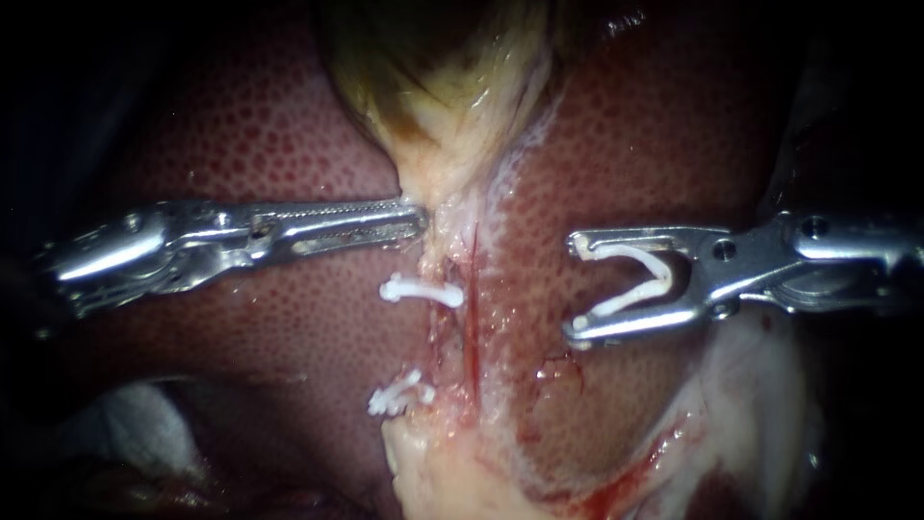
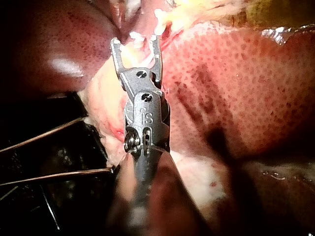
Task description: Clipping first clip right tube
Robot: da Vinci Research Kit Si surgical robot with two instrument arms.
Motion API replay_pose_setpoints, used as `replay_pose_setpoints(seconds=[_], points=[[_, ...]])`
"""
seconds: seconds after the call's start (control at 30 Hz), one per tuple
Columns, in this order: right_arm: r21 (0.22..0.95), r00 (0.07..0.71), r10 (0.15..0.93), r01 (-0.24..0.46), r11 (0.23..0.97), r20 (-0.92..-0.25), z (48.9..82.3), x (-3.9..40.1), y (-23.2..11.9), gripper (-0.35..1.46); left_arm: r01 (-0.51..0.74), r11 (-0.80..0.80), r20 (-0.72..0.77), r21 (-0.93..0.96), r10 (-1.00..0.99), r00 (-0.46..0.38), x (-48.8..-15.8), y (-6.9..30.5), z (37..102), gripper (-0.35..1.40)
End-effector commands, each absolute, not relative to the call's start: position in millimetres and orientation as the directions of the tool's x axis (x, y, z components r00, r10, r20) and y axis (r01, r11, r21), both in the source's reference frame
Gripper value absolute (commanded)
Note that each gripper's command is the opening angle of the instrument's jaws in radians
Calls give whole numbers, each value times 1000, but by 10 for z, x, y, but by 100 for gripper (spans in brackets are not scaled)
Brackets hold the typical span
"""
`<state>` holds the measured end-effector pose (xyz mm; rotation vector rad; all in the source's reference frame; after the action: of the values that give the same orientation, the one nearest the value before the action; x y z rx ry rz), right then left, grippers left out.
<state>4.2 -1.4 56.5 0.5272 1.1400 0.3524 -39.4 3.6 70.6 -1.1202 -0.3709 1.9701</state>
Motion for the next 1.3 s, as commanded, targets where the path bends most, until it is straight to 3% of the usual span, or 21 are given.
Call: replay_pose_setpoints(seconds=[0.03,0.57,1.13,1.3], points=[[564,383,521,2,825,-763,565,42,-14,50,-510,-620,-574,-597,773,-268,-392,38,705,-35],[563,383,519,3,827,-764,571,44,-16,50,-552,-606,-620,-572,761,-193,-307,89,602,-35],[563,383,518,6,827,-765,573,46,-17,50,-553,-614,-633,-563,751,-190,-306,87,591,-35],[570,383,526,1,822,-759,588,52,-24,50,-554,-614,-633,-563,751,-190,-306,87,591,-35]])
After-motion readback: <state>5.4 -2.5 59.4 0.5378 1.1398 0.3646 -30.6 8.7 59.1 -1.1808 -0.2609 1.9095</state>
